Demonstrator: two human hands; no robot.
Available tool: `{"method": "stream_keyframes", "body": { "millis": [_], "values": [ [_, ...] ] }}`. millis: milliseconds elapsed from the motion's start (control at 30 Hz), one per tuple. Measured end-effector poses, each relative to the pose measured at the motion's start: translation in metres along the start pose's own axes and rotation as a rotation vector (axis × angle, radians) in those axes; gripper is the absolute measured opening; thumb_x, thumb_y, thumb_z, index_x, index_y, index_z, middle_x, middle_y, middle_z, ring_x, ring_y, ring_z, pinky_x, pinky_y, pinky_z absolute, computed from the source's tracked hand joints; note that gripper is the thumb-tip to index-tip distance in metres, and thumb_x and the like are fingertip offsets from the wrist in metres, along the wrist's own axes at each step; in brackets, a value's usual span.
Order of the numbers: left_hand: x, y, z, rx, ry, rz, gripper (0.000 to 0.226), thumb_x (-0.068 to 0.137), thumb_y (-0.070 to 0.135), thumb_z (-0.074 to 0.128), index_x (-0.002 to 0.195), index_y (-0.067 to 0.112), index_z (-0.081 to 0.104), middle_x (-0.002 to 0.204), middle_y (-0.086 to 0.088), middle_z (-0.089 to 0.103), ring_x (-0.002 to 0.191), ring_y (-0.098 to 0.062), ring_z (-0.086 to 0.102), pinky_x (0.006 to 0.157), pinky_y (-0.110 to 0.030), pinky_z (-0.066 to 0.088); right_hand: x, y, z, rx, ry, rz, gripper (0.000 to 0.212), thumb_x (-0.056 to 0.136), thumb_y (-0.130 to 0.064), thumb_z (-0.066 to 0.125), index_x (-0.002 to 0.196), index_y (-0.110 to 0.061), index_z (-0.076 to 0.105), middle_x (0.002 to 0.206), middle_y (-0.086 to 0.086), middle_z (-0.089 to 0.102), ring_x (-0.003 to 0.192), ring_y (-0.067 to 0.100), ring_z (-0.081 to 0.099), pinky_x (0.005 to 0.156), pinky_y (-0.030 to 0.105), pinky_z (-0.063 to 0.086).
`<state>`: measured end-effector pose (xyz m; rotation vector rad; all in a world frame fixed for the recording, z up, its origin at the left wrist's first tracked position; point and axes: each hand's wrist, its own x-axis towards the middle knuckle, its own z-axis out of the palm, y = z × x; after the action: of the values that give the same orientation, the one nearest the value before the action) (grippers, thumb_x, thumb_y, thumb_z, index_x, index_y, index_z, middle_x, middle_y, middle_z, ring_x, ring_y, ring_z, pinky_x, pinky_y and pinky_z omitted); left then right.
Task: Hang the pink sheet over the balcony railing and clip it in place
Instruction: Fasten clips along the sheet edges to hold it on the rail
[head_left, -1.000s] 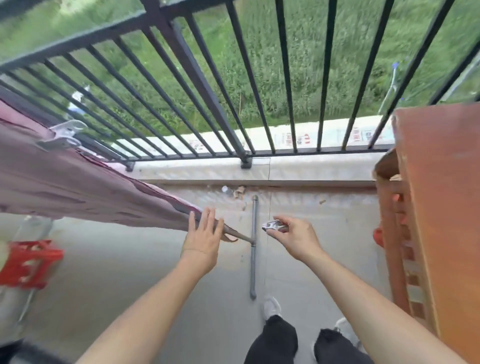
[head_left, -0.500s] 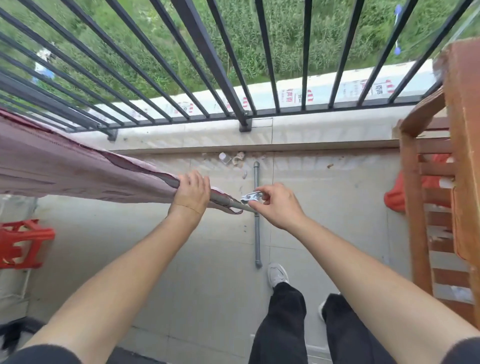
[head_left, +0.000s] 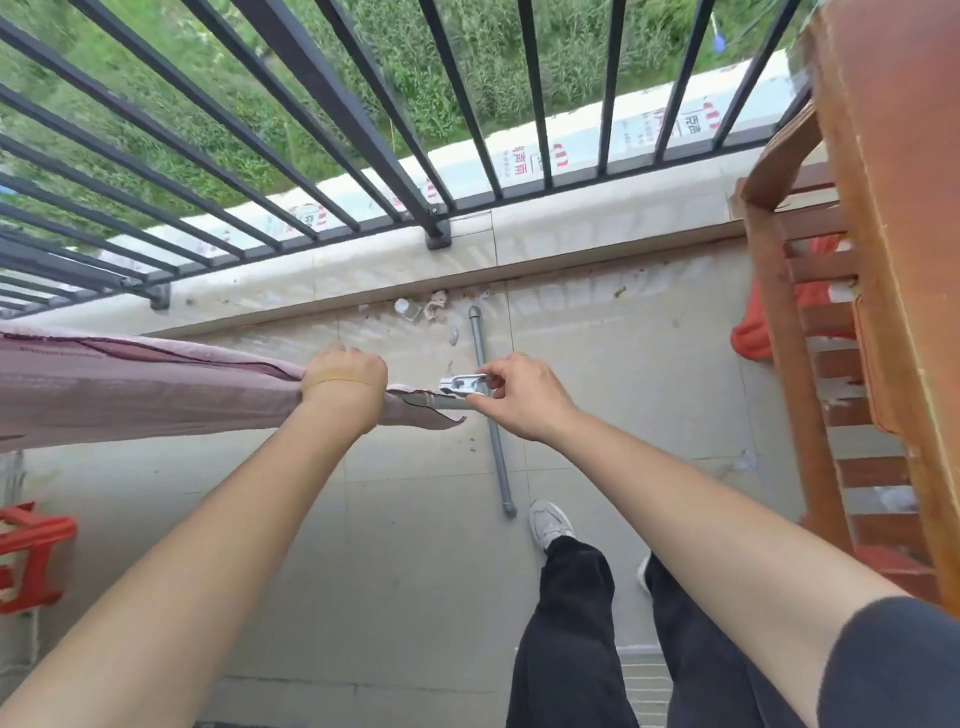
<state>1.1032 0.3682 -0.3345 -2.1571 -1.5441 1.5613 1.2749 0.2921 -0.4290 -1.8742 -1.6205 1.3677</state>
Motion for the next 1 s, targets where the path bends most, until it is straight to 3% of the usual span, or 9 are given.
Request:
{"method": "stream_keyframes", "body": {
  "millis": [100,267,333,400,467,600,767,867,1000],
  "values": [
    [0.010,-0.001,-0.002,-0.074,-0.075,-0.027,0.030,0.085,0.025,0.061,0.114,0.015,0.065,0.116,-0.005,0.064,0.108,-0.024,0.058,0.074,-0.030,0.041,0.003,0.007,0.008,0.031,-0.011,0.017,0.035,0.082,-0.041,0.065,0.114,-0.028,0.072,0.098,-0.001,0.061,0.096,0.020,0.061,0.087,0.031,0.049],
    [0.017,-0.007,-0.010,-0.138,-0.109,0.040,0.023,0.088,0.033,0.059,0.093,0.011,0.060,0.099,-0.006,0.062,0.087,-0.028,0.053,0.075,-0.029,0.042,0.005,0.018,0.016,0.038,-0.022,0.033,0.034,0.083,-0.039,0.065,0.114,-0.026,0.071,0.102,0.001,0.064,0.099,0.022,0.061,0.088,0.031,0.048],
    [0.016,-0.007,-0.014,-0.210,-0.122,0.066,0.035,0.085,0.045,0.059,0.081,0.010,0.060,0.080,-0.005,0.057,0.079,-0.028,0.055,0.071,-0.028,0.044,0.007,0.022,0.019,0.036,-0.012,0.041,0.034,0.084,-0.040,0.065,0.114,-0.027,0.071,0.097,-0.001,0.059,0.100,0.022,0.060,0.088,0.030,0.047],
    [0.018,-0.010,-0.014,-0.278,-0.154,0.088,0.048,0.072,0.054,0.060,0.081,0.008,0.068,0.078,-0.008,0.061,0.079,-0.029,0.061,0.068,-0.028,0.047,0.009,0.024,0.023,0.050,0.004,0.052,0.036,0.084,-0.042,0.065,0.117,-0.028,0.070,0.096,-0.004,0.051,0.103,0.020,0.059,0.090,0.029,0.045],
    [0.023,-0.014,-0.012,-0.369,-0.161,0.112,0.042,0.063,0.049,0.063,0.084,0.013,0.074,0.088,-0.010,0.068,0.085,-0.030,0.065,0.066,-0.027,0.048,0.011,0.024,0.025,0.070,0.017,0.059,0.038,0.084,-0.041,0.066,0.120,-0.028,0.068,0.098,-0.005,0.047,0.103,0.017,0.057,0.094,0.028,0.045],
    [0.032,-0.020,-0.008,-0.482,-0.146,0.102,0.012,0.074,0.026,0.074,0.084,0.020,0.076,0.090,-0.006,0.070,0.088,-0.026,0.063,0.069,-0.025,0.047,0.020,0.019,0.031,0.070,0.026,0.014,0.040,0.082,-0.040,0.070,0.119,-0.024,0.068,0.097,-0.005,0.055,0.096,0.018,0.062,0.095,0.033,0.048],
    [0.040,-0.020,-0.004,-0.499,-0.139,0.076,0.016,0.070,0.026,0.075,0.085,0.018,0.078,0.085,-0.008,0.070,0.087,-0.027,0.064,0.071,-0.030,0.054,0.036,0.006,0.041,-0.028,-0.066,-0.114,0.037,0.090,-0.041,0.065,0.120,-0.020,0.069,0.110,0.009,0.063,0.104,0.026,0.060,0.093,0.034,0.046],
    [0.042,-0.020,-0.003,-0.495,-0.144,0.068,0.024,0.067,0.031,0.073,0.082,0.014,0.078,0.082,-0.013,0.068,0.078,-0.028,0.059,0.073,-0.035,0.057,0.043,-0.001,0.046,-0.109,-0.104,-0.191,0.032,0.095,-0.039,0.057,0.113,-0.017,0.072,0.105,0.013,0.064,0.100,0.032,0.061,0.088,0.039,0.048],
    [0.045,-0.019,-0.001,-0.491,-0.143,0.051,0.011,0.074,0.018,0.073,0.084,0.020,0.078,0.086,-0.007,0.071,0.083,-0.025,0.064,0.067,-0.028,0.052,0.051,-0.009,0.047,-0.161,-0.131,-0.265,0.032,0.098,-0.037,0.053,0.106,-0.014,0.073,0.100,0.011,0.064,0.096,0.031,0.062,0.084,0.041,0.049]
  ]
}}
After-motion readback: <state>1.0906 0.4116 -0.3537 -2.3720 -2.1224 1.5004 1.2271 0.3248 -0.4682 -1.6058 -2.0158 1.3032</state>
